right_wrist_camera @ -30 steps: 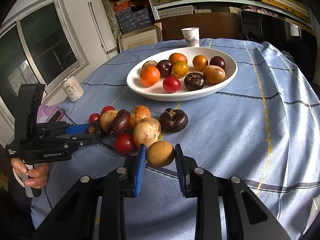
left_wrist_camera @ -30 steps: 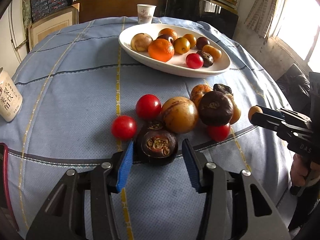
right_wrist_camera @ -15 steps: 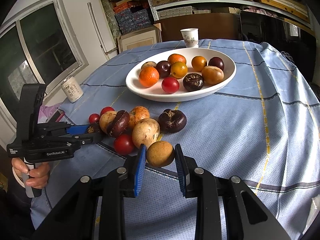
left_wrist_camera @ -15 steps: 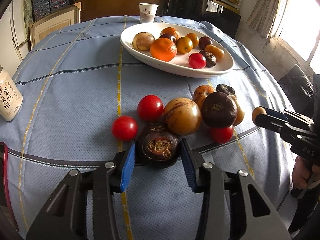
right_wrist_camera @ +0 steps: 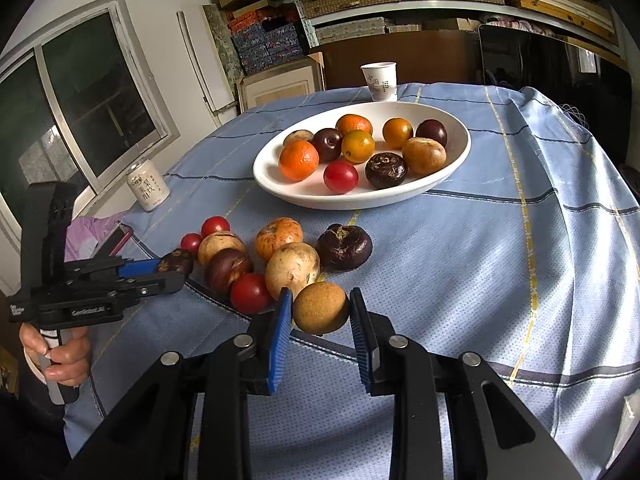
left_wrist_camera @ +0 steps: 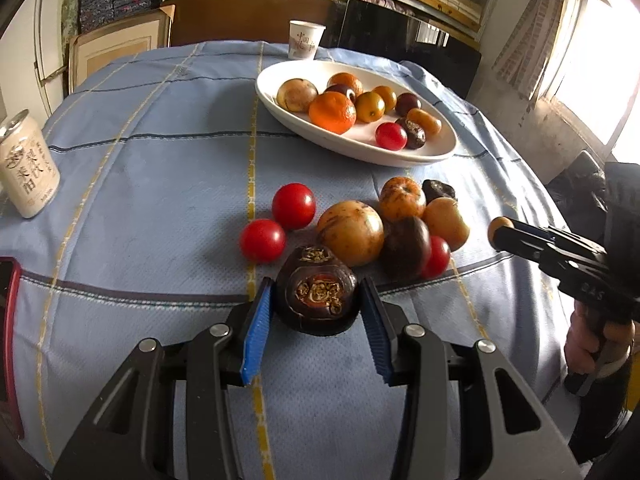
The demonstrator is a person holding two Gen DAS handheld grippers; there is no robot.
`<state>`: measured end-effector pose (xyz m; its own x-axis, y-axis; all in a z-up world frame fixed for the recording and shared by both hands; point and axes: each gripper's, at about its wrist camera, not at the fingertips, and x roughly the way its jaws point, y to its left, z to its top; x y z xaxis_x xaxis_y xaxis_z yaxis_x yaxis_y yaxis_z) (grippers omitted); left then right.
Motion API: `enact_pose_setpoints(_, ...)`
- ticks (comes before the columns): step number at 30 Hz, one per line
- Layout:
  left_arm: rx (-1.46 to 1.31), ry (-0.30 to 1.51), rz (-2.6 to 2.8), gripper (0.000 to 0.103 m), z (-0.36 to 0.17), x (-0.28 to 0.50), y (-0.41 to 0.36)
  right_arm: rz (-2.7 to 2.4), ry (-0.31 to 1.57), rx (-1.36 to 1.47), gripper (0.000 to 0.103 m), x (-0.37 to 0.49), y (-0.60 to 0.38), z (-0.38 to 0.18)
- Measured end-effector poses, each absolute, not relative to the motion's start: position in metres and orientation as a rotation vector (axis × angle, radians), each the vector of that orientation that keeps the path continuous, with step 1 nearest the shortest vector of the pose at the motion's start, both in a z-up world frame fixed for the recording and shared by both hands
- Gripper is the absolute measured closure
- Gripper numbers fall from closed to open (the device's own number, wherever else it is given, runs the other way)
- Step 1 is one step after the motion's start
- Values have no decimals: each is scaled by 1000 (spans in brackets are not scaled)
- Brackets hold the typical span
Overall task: Organize fruits
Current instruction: 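Lower both fruits onto the white plate and open both tools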
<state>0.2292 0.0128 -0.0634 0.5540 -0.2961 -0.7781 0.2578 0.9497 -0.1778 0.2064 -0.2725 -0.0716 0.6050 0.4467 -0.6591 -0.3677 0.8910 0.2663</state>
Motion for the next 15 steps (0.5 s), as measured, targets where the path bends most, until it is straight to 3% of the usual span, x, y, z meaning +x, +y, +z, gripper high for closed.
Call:
enact_pose_setpoints(7,3,852,-357,60,-28,229,14,506,751,141,74,212,-270,-39)
enact_pose_setpoints(15,33,759,-389,60,17,315,-24,404,671,187,74,284,-270,-11)
